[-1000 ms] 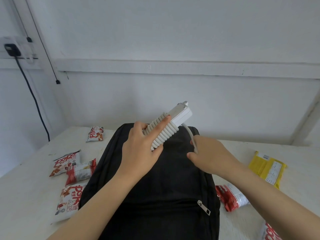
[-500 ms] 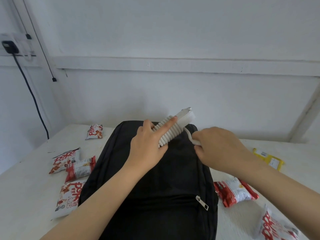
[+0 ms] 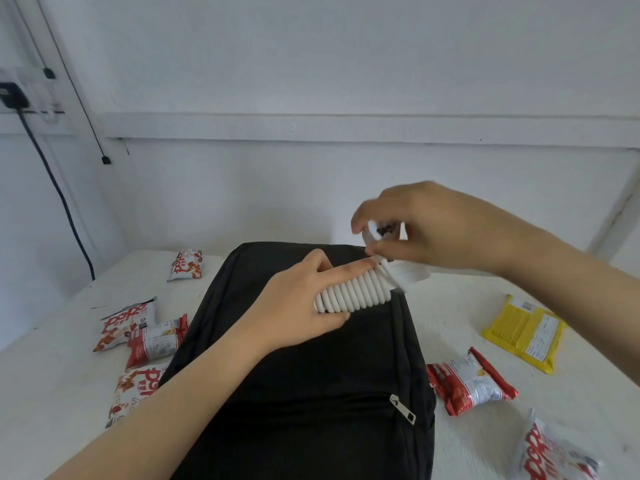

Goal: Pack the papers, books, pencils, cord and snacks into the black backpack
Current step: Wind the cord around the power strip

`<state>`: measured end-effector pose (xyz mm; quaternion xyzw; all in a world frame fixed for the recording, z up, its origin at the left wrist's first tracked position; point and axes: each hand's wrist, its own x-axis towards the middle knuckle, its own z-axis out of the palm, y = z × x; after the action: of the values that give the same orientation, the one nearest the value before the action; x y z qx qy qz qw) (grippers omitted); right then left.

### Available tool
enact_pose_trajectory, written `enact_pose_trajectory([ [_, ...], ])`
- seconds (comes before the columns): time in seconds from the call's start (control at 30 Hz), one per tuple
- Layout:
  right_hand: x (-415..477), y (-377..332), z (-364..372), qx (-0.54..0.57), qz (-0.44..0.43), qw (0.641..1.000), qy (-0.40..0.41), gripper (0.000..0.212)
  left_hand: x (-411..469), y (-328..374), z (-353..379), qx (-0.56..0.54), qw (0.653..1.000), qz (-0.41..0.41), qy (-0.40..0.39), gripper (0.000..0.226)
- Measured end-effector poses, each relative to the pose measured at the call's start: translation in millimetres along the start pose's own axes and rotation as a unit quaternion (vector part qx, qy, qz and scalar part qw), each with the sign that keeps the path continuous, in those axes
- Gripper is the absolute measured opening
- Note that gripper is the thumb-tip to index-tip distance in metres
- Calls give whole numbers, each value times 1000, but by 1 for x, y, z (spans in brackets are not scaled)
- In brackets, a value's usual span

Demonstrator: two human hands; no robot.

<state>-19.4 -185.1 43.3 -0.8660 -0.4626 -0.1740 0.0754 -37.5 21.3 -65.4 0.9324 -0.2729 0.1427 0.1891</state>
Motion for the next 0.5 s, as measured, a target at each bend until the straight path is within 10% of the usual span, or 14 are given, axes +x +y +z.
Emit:
enact_pose_trajectory([
  [0.2, 5, 21, -4, 370, 116, 922, 26, 15, -14, 23, -7, -238, 971, -1, 8, 76],
  [0.5, -14, 41, 14, 521, 182, 832, -52, 36, -21, 31, -8, -521, 851, -25, -54, 73],
])
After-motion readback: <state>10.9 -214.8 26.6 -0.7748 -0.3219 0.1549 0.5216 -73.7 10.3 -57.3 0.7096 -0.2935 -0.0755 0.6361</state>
